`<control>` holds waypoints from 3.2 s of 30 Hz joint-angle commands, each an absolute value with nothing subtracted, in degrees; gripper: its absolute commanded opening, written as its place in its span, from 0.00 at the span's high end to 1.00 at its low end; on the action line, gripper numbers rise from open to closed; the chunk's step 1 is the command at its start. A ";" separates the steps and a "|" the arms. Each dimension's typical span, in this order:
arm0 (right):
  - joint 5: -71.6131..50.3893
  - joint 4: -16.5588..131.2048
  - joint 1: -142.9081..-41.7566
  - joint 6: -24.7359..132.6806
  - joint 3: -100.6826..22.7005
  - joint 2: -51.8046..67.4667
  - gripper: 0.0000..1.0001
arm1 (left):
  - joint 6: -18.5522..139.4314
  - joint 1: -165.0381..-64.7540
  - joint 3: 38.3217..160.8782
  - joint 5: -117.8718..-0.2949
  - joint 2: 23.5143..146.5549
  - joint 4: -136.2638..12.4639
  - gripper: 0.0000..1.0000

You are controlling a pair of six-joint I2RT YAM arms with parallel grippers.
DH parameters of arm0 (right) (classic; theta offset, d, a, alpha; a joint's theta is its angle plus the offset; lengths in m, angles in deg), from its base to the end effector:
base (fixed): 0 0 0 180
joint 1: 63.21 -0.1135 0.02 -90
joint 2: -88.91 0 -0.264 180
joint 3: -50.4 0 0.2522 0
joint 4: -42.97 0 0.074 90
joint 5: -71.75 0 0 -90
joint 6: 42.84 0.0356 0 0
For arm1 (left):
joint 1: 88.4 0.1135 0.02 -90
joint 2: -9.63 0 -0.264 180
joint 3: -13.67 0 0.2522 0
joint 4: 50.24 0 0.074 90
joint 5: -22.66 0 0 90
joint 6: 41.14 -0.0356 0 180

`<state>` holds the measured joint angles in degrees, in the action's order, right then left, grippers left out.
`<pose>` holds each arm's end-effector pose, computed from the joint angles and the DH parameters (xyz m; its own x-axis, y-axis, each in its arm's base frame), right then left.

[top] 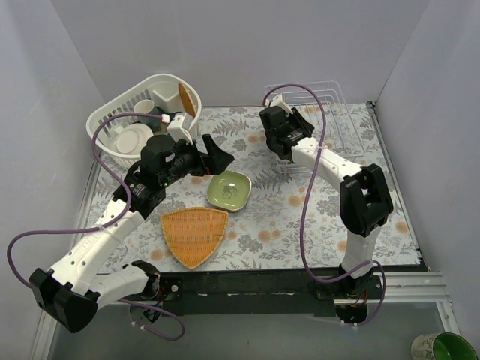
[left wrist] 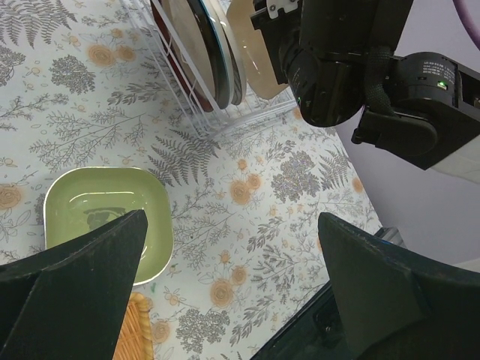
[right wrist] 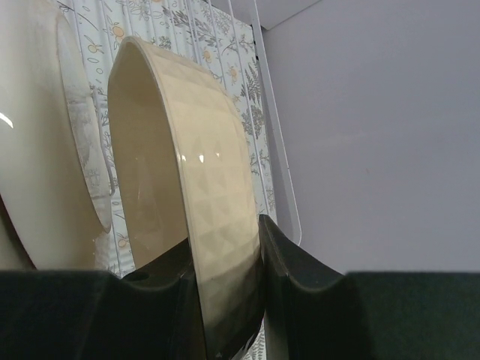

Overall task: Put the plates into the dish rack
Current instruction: Insert the plate into the dish rack.

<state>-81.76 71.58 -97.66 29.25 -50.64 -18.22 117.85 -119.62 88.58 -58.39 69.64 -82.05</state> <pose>0.3664 0.2127 0.2879 -0.5557 -0.5475 -0.6256 0.1929 0.6470 -0.7376 0.1991 -0.1272 0.3752 -0.6860 -0.6625 -0.3008 -0.0030 0.4160 -0.9094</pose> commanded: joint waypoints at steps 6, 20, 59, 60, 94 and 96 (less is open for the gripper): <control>-81.01 68.50 -95.99 30.28 -51.25 -19.81 0.99 | 117.24 -119.07 87.81 -59.35 67.46 -83.25 0.02; -81.01 67.10 -94.58 28.35 -52.47 -23.93 0.99 | 116.80 -118.63 88.69 -58.99 68.08 -83.69 0.02; -76.00 76.06 -91.59 34.59 -56.78 -32.38 0.73 | 116.45 -118.19 88.95 -59.52 66.93 -85.98 0.02; -75.39 76.41 -91.59 34.85 -56.78 -32.20 0.69 | 116.53 -118.19 88.95 -59.44 66.93 -85.89 0.02; -66.77 77.91 -91.42 38.19 -56.26 -26.75 0.99 | 117.41 -118.10 87.72 -59.35 66.14 -84.83 0.02; -67.21 77.82 -91.51 38.28 -56.17 -26.58 0.99 | 117.41 -118.10 87.72 -59.35 66.14 -84.75 0.02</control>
<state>-69.08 74.92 -91.08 37.97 -57.31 -28.12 117.48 -118.48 88.14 -59.03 68.00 -85.00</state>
